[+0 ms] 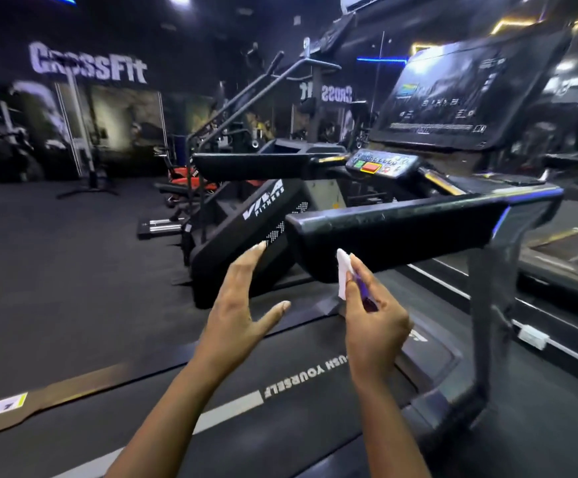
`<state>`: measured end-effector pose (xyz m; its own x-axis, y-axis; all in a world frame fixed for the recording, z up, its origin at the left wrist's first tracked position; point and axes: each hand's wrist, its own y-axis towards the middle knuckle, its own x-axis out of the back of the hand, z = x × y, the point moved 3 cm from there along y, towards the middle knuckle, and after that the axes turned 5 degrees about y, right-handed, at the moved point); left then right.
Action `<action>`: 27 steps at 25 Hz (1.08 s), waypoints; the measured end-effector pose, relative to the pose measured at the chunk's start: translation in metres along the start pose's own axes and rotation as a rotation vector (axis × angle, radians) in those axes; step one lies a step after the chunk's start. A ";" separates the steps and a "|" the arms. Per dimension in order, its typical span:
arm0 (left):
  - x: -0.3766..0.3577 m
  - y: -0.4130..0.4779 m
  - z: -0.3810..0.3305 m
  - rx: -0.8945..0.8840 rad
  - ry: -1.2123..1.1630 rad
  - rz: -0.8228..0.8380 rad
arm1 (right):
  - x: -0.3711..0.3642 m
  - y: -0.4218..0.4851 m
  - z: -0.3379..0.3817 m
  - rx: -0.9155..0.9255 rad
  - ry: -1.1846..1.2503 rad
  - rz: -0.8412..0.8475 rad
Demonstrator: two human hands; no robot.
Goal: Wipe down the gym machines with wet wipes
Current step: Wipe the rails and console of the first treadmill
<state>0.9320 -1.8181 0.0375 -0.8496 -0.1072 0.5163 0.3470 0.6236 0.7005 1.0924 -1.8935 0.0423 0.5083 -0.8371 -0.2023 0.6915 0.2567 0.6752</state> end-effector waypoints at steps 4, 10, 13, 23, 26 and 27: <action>-0.008 0.043 -0.002 -0.096 0.150 0.014 | -0.017 0.022 -0.006 0.222 0.024 -0.084; -0.025 0.073 0.003 -0.204 0.203 0.021 | -0.054 0.017 -0.010 0.547 -0.074 0.027; -0.024 0.074 0.005 -0.237 0.167 -0.008 | -0.067 0.010 -0.017 0.647 -0.116 0.101; -0.020 0.077 0.004 -0.234 0.124 -0.006 | -0.042 0.085 -0.055 0.649 -0.239 0.107; -0.015 0.077 -0.001 -0.204 0.136 0.047 | -0.025 0.120 -0.072 0.491 -0.320 0.050; -0.011 0.079 -0.003 -0.194 0.141 0.064 | -0.020 0.124 -0.072 0.438 -0.314 0.021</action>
<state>0.9699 -1.7706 0.0886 -0.7643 -0.1876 0.6170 0.4798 0.4738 0.7384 1.2045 -1.8106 0.0791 0.2950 -0.9555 -0.0087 0.3701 0.1058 0.9229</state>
